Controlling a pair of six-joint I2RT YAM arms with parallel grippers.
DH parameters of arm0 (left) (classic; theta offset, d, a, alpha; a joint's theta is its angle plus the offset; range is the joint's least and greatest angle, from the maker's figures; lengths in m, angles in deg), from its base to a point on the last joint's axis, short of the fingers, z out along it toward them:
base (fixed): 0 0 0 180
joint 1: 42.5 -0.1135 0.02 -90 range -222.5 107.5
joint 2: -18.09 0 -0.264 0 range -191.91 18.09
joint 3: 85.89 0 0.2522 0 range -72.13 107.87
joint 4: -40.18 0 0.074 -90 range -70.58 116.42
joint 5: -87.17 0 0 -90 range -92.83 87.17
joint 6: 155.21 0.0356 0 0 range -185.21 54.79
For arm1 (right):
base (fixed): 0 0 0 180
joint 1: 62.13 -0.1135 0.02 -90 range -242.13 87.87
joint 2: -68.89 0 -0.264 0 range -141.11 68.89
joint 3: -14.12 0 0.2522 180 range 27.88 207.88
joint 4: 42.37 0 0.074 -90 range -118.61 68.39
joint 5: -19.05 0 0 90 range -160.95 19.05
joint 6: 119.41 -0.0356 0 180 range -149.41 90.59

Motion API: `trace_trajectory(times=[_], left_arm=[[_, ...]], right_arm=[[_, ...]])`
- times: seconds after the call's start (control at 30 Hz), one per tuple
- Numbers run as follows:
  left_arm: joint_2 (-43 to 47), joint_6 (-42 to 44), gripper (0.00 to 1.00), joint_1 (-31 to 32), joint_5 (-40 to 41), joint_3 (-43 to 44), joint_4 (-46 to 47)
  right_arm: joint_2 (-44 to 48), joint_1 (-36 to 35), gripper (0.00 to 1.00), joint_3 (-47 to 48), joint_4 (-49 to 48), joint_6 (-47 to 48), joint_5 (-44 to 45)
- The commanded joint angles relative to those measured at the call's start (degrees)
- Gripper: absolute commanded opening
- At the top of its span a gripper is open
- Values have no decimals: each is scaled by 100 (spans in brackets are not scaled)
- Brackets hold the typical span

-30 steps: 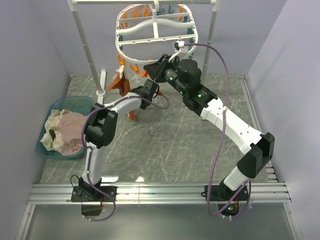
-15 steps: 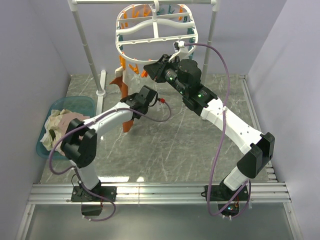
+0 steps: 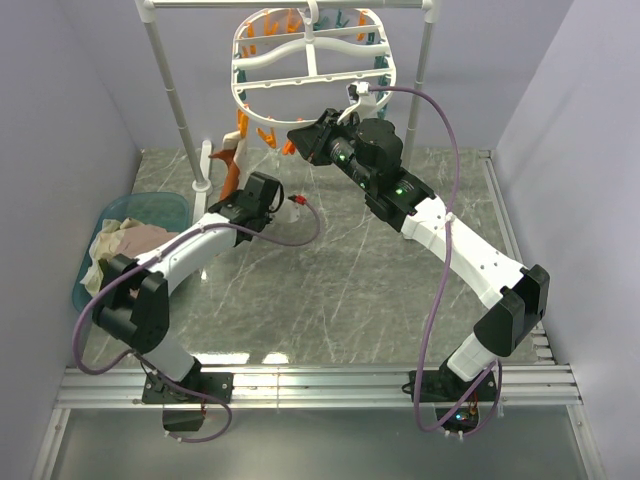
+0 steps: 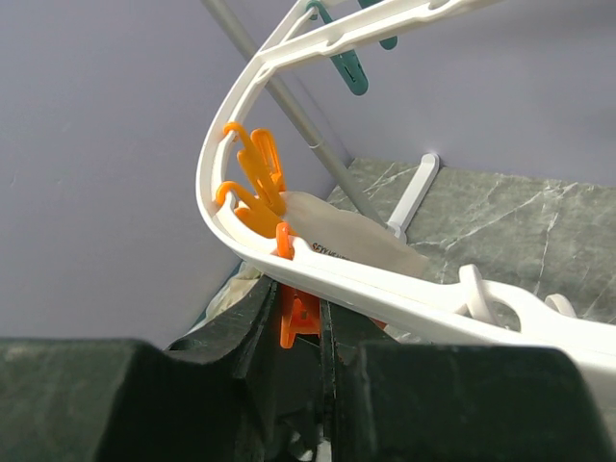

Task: Clip the underwear to the hanger

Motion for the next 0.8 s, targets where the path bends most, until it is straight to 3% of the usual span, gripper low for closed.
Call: trace_trajectory(times=[0.0, 0.07, 0.17, 0.43, 0.5, 0.73, 0.77], left_arm=[[503, 74, 29, -75, -632, -105, 591], [592, 161, 51, -215, -790, -245, 759], [539, 354, 64, -383, -800, -395, 1137], [91, 689, 70, -831, -1159, -140, 1708], [152, 899, 67, -901, -1283, -236, 1963], [460, 1216, 23, -901, -1749, -518, 1876], [486, 1269, 11, -901, -1775, -536, 1832]], right_arm=[[93, 88, 0, -24, -92, 16, 280], [93, 96, 0, -42, -101, 15, 280], [85, 96, 0, -33, -101, 7, 254], [111, 96, 0, -59, -110, 24, 245], [129, 88, 0, -86, -110, 24, 245], [137, 105, 0, -121, -127, 51, 218], [129, 105, 0, -112, -127, 51, 218]])
